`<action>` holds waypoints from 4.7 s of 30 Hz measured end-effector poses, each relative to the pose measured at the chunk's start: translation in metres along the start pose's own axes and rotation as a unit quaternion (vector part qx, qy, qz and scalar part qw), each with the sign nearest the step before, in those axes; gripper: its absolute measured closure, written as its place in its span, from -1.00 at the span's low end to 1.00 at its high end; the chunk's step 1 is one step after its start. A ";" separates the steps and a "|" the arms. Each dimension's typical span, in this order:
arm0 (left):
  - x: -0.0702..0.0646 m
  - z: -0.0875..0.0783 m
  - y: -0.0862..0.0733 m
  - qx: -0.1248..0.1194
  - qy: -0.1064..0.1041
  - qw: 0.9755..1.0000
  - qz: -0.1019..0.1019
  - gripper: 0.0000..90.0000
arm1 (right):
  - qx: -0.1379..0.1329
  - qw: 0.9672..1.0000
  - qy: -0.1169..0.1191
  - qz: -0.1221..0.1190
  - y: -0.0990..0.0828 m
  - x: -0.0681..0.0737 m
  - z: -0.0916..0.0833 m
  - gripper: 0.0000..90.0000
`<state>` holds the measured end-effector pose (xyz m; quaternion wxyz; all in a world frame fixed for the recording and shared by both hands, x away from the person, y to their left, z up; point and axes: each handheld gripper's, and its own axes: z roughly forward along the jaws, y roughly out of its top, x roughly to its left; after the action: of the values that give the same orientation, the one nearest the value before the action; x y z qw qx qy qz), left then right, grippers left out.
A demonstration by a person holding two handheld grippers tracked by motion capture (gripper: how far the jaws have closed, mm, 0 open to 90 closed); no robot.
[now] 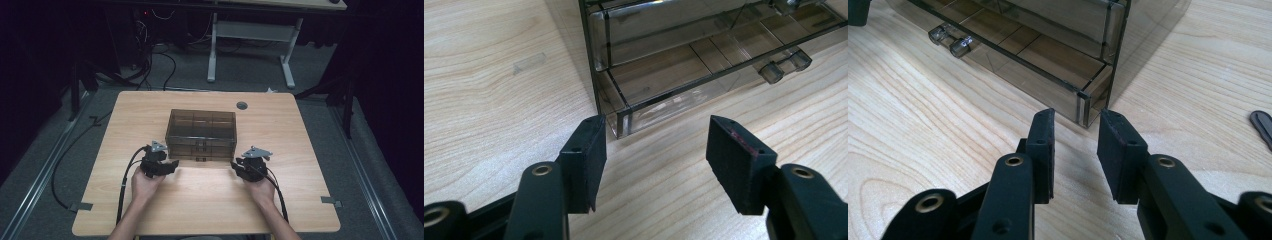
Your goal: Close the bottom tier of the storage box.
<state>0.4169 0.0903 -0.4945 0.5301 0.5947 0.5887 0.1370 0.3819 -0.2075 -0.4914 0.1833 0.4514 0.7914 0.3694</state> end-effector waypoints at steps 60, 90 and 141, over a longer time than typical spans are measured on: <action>0.002 0.011 -0.001 -0.007 0.004 1.000 -0.004 0.20 | 0.003 1.000 0.002 -0.002 0.011 0.002 0.012 0.54; 0.000 0.008 -0.004 0.006 0.015 1.000 0.014 0.32 | 0.002 1.000 0.006 0.006 0.009 0.003 0.009 0.55; -0.006 -0.011 -0.011 0.014 0.009 0.999 0.029 0.33 | 0.001 1.000 0.024 0.013 -0.003 0.010 -0.001 0.55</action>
<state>0.4006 0.0873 -0.4962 0.5122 0.6175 0.5781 0.1491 0.3744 -0.2008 -0.4929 0.1591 0.4530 0.7899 0.3815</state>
